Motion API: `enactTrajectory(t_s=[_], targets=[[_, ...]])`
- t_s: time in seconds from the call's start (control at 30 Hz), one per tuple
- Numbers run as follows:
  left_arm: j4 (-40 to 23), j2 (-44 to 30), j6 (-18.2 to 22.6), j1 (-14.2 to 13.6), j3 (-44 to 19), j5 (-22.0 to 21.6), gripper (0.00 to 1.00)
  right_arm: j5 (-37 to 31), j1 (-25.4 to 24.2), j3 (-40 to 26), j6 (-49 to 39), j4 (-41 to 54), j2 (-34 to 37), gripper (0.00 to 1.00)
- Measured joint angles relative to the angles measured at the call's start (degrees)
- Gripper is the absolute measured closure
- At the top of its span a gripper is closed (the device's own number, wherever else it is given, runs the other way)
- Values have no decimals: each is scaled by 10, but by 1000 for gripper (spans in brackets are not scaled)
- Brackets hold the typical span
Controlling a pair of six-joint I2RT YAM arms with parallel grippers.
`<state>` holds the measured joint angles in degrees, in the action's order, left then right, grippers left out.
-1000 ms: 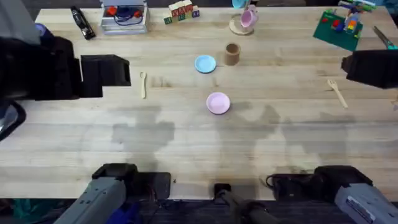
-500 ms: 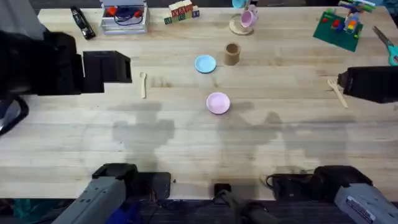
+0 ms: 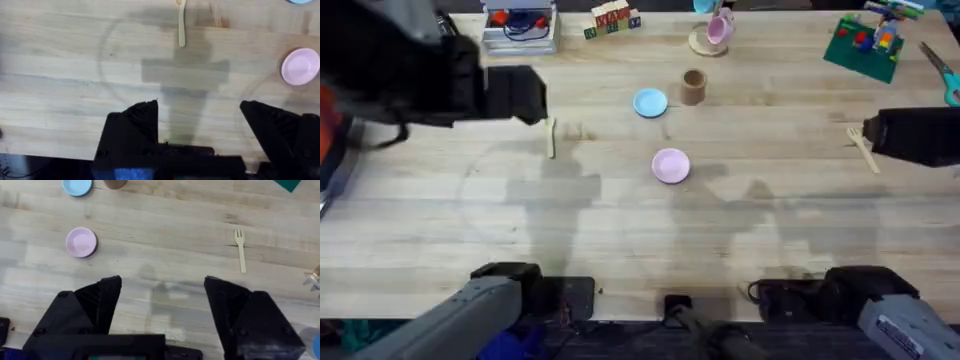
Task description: Pick up a utensil and set it on the pink plate, then put the other utensil in the container.
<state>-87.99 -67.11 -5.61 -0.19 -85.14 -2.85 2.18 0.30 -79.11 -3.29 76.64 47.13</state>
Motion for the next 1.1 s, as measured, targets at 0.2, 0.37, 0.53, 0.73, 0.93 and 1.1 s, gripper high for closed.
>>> enactTrajectory(t_s=[0.2,0.37,0.53,0.73,0.93,1.1], targets=[[51,-59,0,0,3,-4,6,0,0,0,0,1,0,5],[118,-69,-1,0,37,-5,6,0,0,0,0,18,0,5],[183,-91,-3,0,91,-5,7,0,0,0,0,39,0,5],[236,-141,-2,0,134,-9,6,0,0,0,0,42,0,5],[269,-207,-2,0,136,-10,8,0,0,0,0,42,0,5],[316,-236,-2,0,158,-11,7,0,0,0,-1,42,0,5]])
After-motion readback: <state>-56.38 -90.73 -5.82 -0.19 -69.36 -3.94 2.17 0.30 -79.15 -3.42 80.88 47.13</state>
